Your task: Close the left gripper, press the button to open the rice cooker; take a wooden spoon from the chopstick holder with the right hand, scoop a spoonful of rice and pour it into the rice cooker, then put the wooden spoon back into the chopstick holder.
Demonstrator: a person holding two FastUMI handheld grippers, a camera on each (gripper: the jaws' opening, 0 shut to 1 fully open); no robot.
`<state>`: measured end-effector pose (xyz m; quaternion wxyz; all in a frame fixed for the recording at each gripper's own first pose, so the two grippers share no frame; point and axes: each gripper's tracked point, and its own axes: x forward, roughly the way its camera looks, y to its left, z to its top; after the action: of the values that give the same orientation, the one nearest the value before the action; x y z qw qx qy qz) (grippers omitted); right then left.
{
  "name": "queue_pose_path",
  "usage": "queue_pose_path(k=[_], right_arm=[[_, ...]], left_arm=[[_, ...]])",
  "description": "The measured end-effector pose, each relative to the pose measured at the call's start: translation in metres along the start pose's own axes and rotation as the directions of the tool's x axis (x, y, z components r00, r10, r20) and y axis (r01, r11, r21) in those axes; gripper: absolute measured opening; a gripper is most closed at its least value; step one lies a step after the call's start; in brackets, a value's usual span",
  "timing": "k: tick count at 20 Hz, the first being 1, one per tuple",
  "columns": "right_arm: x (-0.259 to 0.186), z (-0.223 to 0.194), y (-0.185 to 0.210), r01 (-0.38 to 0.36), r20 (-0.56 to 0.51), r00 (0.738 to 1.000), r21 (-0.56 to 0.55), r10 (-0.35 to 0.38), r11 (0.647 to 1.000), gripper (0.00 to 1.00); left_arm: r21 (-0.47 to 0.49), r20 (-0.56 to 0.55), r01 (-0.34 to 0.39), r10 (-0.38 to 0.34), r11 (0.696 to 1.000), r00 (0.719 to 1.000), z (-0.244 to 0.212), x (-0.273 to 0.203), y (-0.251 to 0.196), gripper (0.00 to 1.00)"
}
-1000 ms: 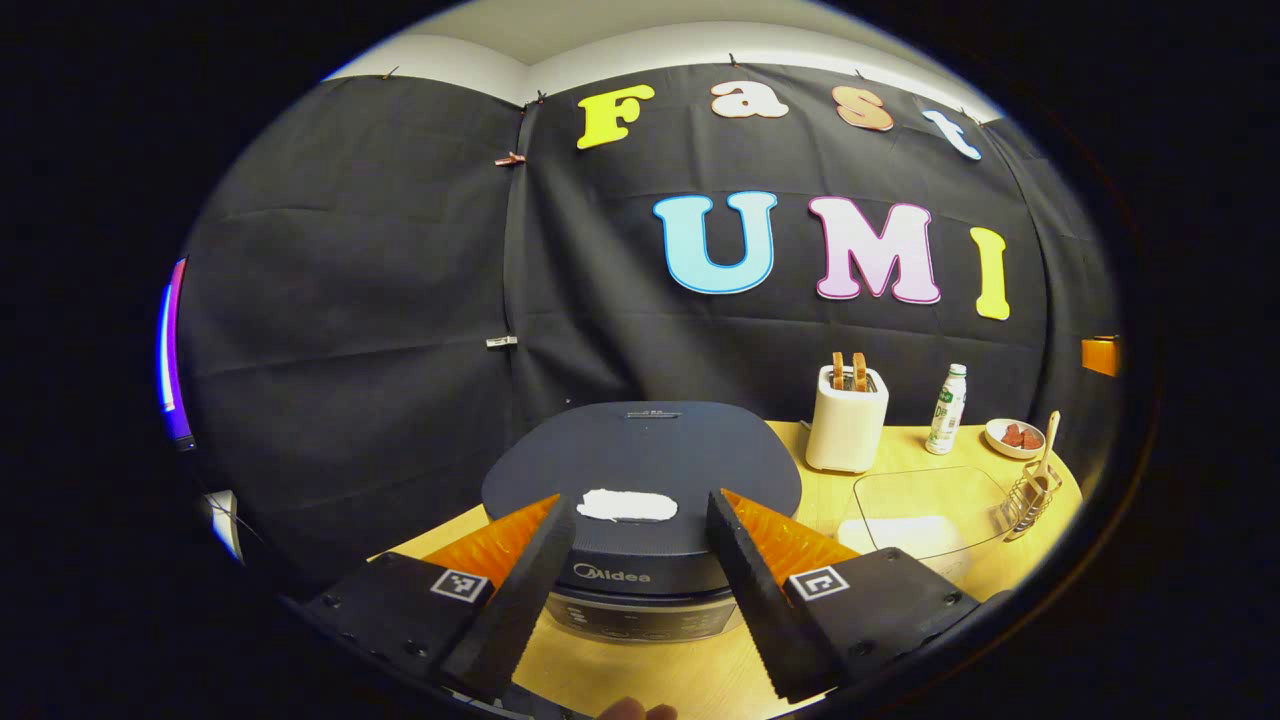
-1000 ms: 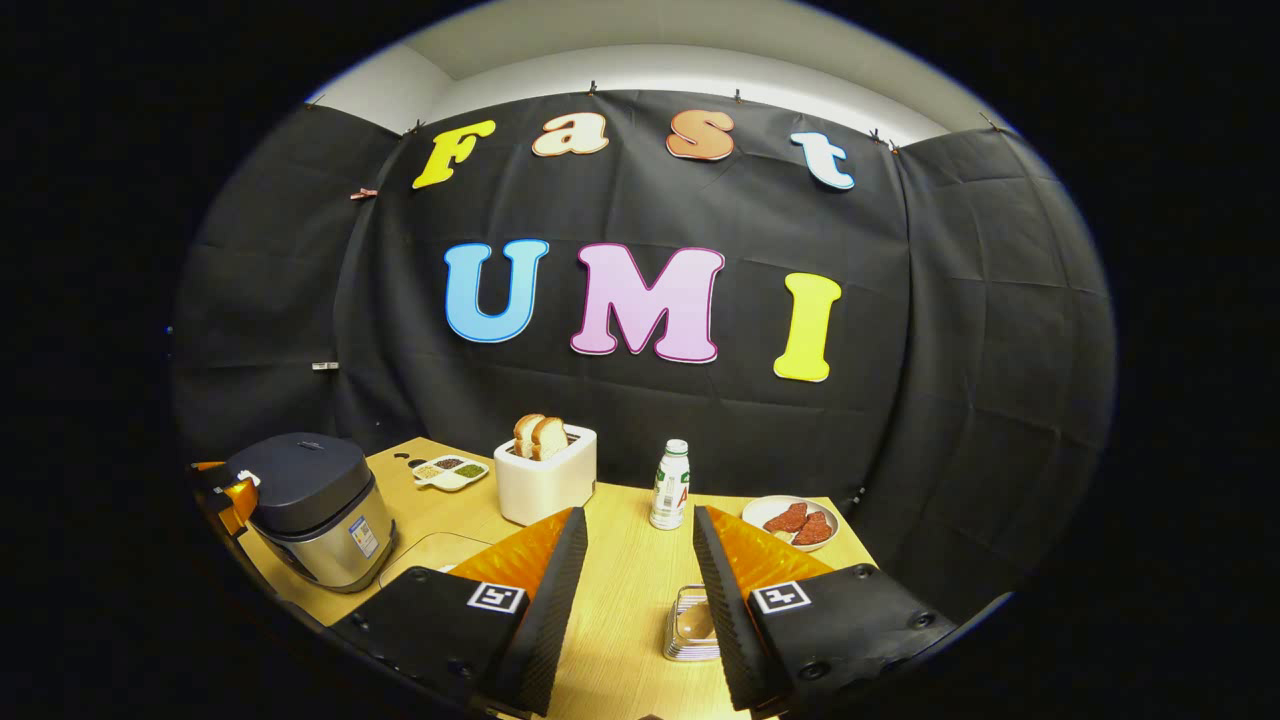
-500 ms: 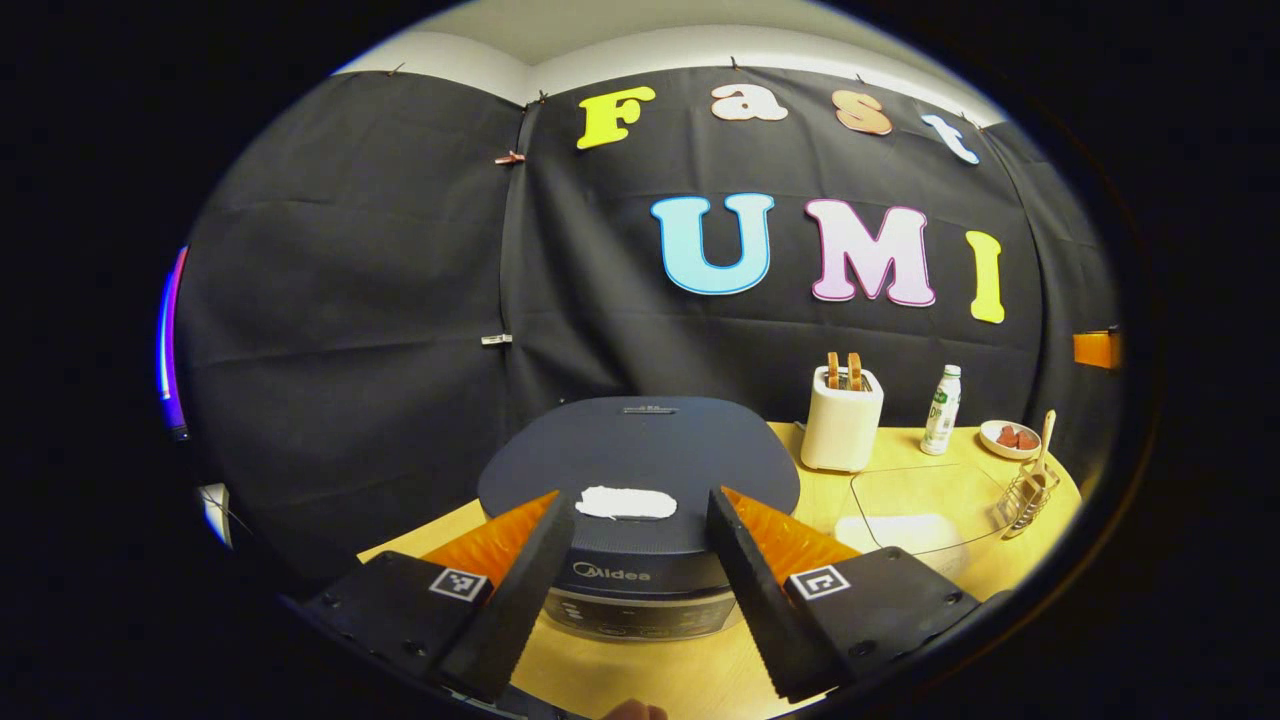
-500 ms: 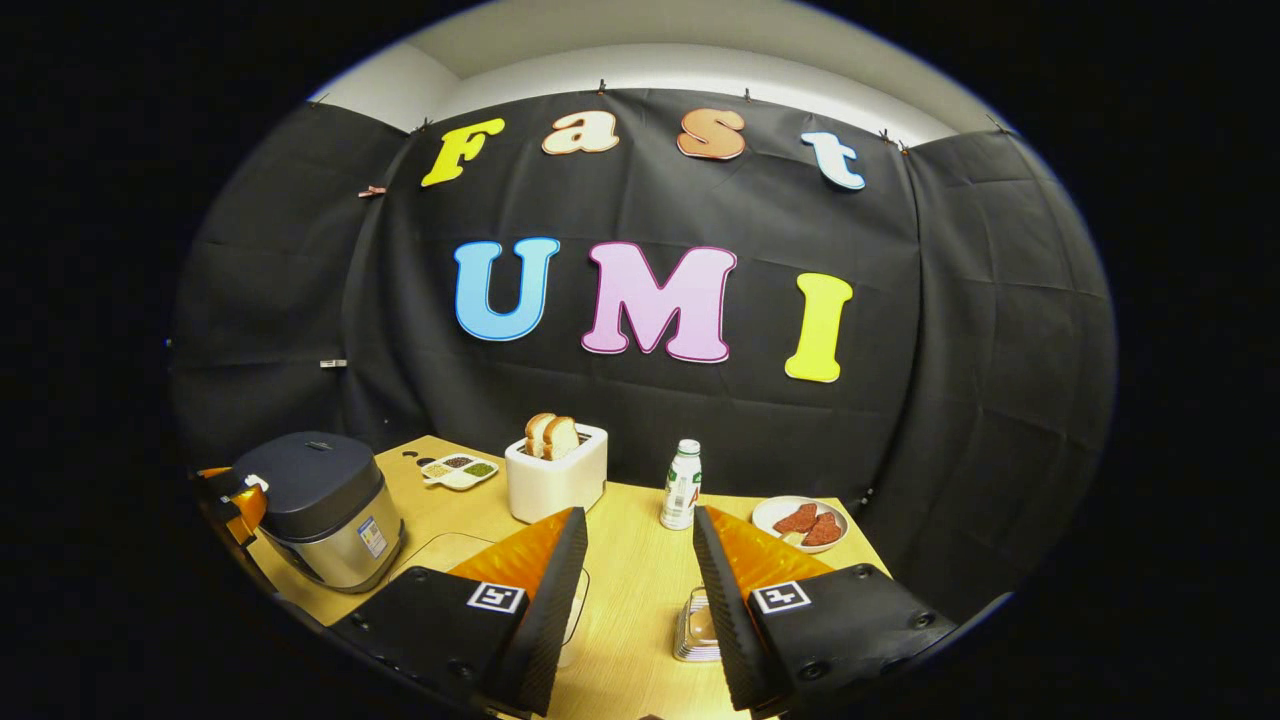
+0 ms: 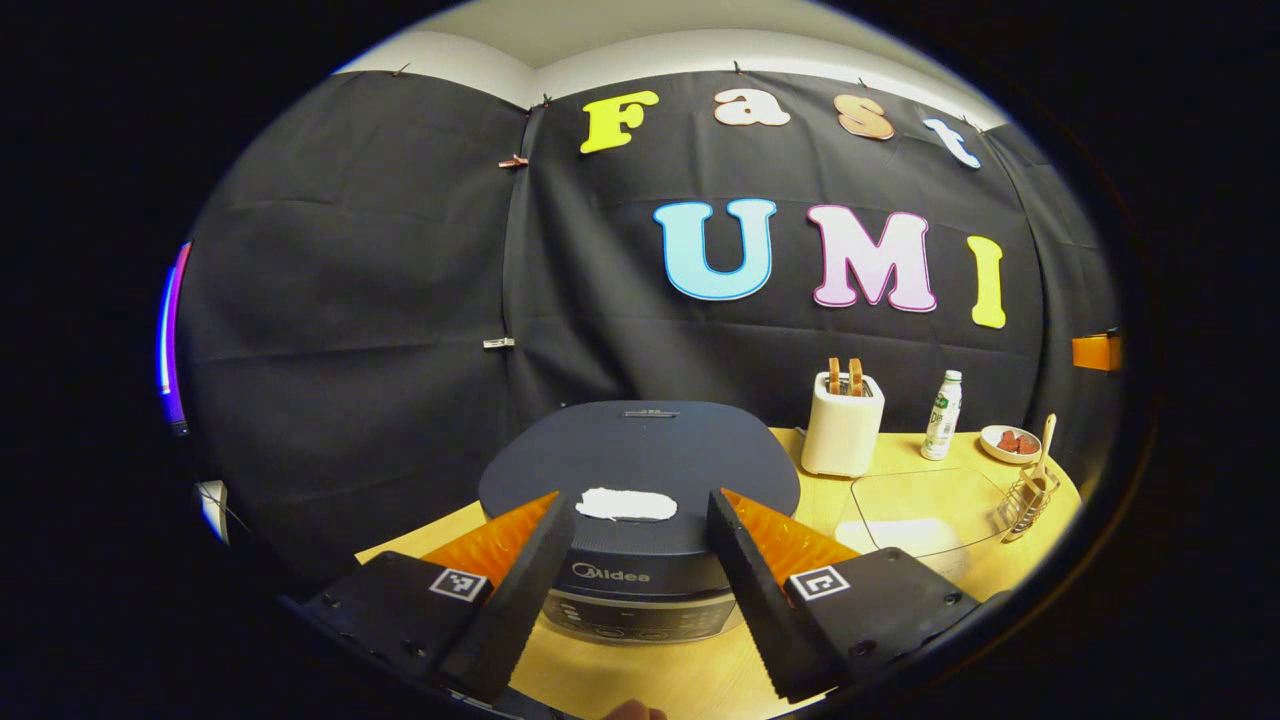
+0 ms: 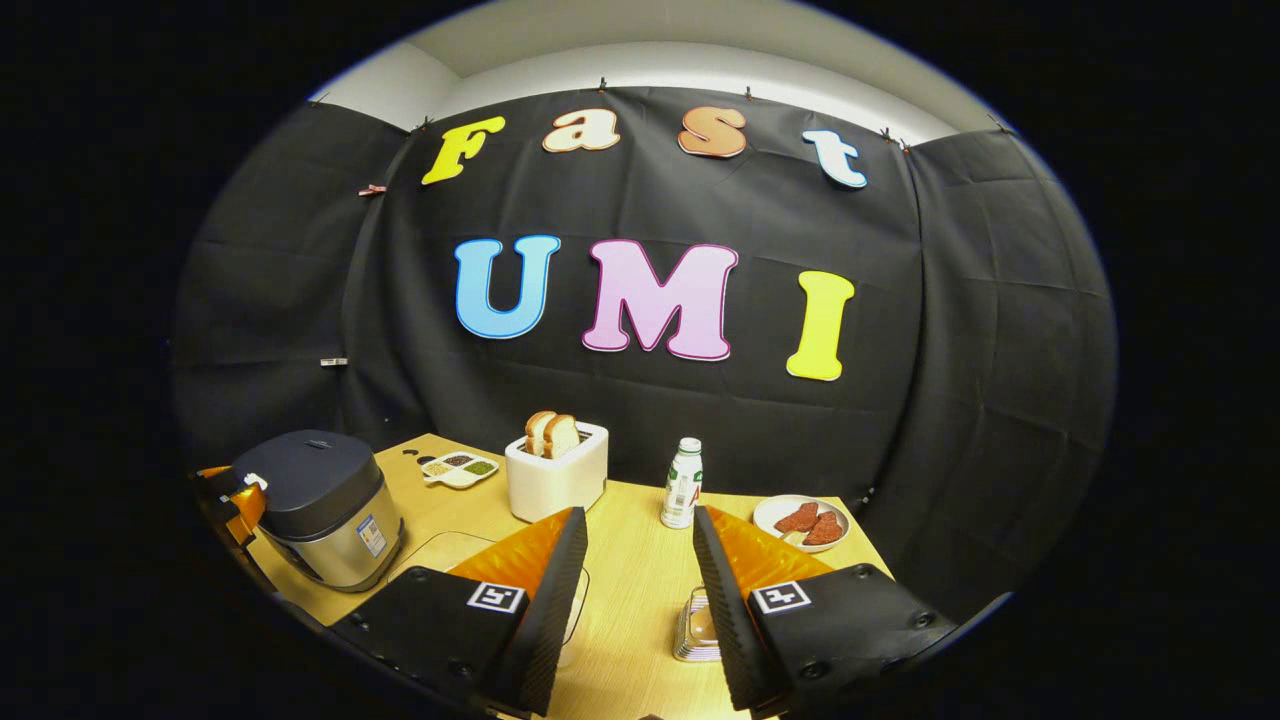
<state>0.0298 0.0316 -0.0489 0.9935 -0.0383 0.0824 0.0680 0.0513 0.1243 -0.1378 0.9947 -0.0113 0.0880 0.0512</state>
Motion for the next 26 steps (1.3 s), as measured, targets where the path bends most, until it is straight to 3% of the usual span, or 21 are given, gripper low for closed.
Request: queue_pose_path(k=[8,10,20,26], right_arm=[[0.001,0.005,0.000,-0.005,0.012,1.000,0.011,0.005,1.000,0.67],[0.002,0.006,0.002,-0.010,0.014,1.000,0.019,0.010,1.000,0.67],[0.007,0.025,0.011,-0.055,0.063,0.997,0.045,0.052,0.997,0.68],[0.012,0.027,0.007,-0.055,0.062,0.997,0.082,0.050,0.995,0.74]], left_arm=[[0.012,-0.010,-0.022,0.022,1.000,1.000,0.015,0.020,0.004,0.94],[0.018,0.036,-0.038,0.037,0.999,0.999,0.037,0.019,0.006,0.89],[0.022,0.217,-0.039,0.033,0.999,0.976,0.153,-0.010,-0.016,0.89],[0.037,0.292,-0.043,0.030,0.998,0.956,0.194,-0.034,-0.038,0.89]])
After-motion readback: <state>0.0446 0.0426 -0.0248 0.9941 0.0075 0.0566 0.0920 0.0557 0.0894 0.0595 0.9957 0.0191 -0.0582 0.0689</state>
